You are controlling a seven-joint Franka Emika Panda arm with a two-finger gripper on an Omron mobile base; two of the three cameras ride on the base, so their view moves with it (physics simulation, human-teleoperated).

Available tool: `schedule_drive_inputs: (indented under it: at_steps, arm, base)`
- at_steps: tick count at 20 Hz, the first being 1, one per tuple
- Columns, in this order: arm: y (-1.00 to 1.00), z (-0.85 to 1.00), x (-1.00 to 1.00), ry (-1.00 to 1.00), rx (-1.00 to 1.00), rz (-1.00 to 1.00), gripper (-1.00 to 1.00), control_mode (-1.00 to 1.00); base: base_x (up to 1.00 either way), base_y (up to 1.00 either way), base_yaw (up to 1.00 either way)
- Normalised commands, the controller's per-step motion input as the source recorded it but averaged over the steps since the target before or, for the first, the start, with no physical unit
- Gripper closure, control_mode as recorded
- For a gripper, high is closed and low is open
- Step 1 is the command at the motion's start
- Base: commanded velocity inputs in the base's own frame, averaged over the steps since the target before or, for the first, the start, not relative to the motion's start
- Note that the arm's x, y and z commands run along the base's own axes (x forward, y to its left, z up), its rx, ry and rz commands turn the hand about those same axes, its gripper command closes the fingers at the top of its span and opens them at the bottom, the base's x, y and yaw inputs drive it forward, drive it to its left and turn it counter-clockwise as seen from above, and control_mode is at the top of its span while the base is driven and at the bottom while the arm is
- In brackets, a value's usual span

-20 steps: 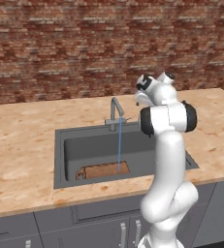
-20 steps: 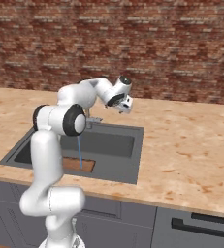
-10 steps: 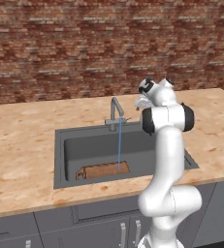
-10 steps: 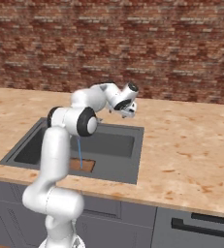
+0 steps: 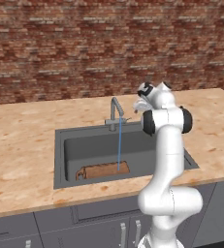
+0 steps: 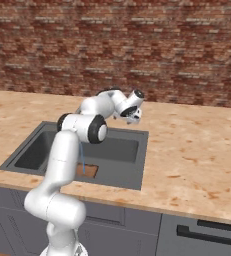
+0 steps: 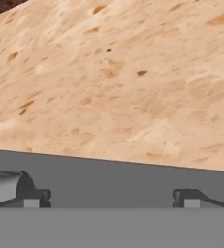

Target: Turn on the sink faucet with hot water and rinse the cutting board for ten seconds, then turn off the faucet. Push the cutting board to reach the water if necessary.

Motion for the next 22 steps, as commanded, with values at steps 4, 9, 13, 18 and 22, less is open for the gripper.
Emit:
schedule_drive_inputs:
  at_steps: [4, 9, 13, 18, 22]
  arm:
    - [0.18, -0.25, 0.12, 0.0, 0.0, 0.0, -1.0, -1.0]
    - [0.16, -0.22, 0.11, 0.0, 0.0, 0.0, -1.0, -1.0]
    - [0.05, -0.2, 0.06, 0.0, 0.0, 0.0, -1.0, -1.0]
    - [0.0, -0.16, 0.0, 0.0, 0.0, 0.0, -1.0, -1.0]
    - [0.0, -0.11, 0.0, 0.0, 0.0, 0.0, -1.0, -1.0]
  base:
    - [0.0, 0.0, 0.0]
    - [0.0, 0.0, 0.0]
    - [0.0, 0.0, 0.0]
    - [0.0, 0.0, 0.0]
    - [0.0, 0.0, 0.0]
